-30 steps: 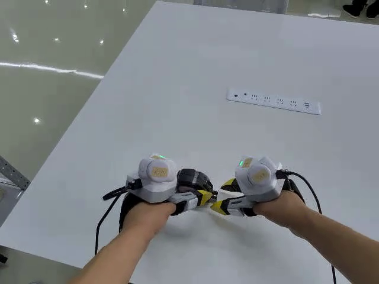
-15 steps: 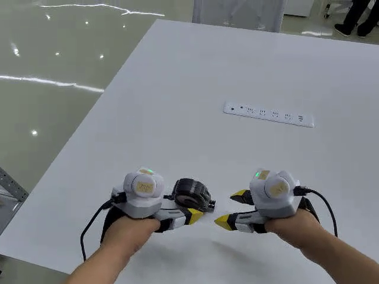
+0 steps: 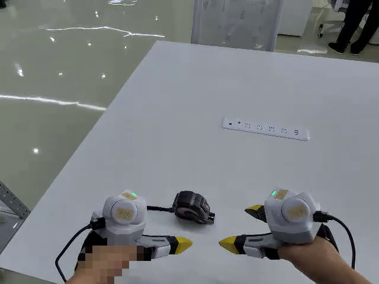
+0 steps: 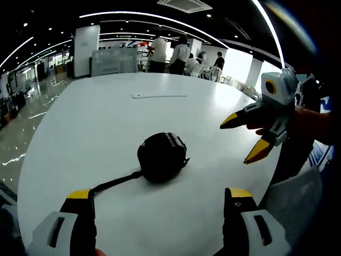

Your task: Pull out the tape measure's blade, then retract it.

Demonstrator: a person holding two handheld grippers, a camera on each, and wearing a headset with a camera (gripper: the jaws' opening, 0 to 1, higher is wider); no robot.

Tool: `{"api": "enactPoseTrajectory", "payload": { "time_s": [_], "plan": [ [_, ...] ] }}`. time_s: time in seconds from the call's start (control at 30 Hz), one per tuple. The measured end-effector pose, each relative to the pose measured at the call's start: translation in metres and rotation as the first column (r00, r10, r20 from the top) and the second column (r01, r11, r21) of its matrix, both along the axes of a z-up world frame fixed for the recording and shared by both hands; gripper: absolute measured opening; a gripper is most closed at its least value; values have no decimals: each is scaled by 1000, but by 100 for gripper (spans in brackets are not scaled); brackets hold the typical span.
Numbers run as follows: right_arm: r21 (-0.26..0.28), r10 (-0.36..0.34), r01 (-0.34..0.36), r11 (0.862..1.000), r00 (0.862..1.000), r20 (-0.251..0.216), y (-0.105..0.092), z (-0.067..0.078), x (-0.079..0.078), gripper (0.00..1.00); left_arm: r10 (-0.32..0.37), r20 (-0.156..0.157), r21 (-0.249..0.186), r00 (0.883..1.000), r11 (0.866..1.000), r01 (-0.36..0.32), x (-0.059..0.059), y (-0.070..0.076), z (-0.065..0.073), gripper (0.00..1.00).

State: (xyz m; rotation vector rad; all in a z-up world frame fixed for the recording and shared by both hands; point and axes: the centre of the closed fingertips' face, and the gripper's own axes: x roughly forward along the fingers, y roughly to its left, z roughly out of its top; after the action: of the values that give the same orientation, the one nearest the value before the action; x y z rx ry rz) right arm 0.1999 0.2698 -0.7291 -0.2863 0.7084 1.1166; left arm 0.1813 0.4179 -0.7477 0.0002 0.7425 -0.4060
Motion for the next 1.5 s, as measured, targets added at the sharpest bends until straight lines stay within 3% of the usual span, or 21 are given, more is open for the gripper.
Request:
{"api": "enactPoseTrajectory", "payload": {
  "time_s": [0.17,0.63,0.7,0.77,1.0,1.3,1.5],
  "plan": [
    [9,4,-4,1000,1000,11,-3,11,-9,65,3,15,6,1000,1000,-3,-11,6,8,100],
    [25,-23,23,999,1000,14,-22,38,-43,76,-2,13,34,1000,999,1,-54,24,17,100],
    [20,-26,25,999,1000,17,-25,39,-47,77,-2,21,41,1000,999,1,-55,25,23,100],
    [16,-29,29,999,999,17,-29,41,-52,79,7,50,33,999,999,-9,-52,26,34,100],
    [13,-49,49,999,999,16,-41,50,-69,86,-5,70,48,998,999,2,-63,26,48,100],
    [40,-86,86,995,996,-6,-50,63,-85,93,25,71,22,997,999,-27,-83,39,60,100],
    [41,-107,107,993,994,-7,-61,71,-91,97,31,68,27,997,999,-33,-95,47,63,100]
  ]
}}
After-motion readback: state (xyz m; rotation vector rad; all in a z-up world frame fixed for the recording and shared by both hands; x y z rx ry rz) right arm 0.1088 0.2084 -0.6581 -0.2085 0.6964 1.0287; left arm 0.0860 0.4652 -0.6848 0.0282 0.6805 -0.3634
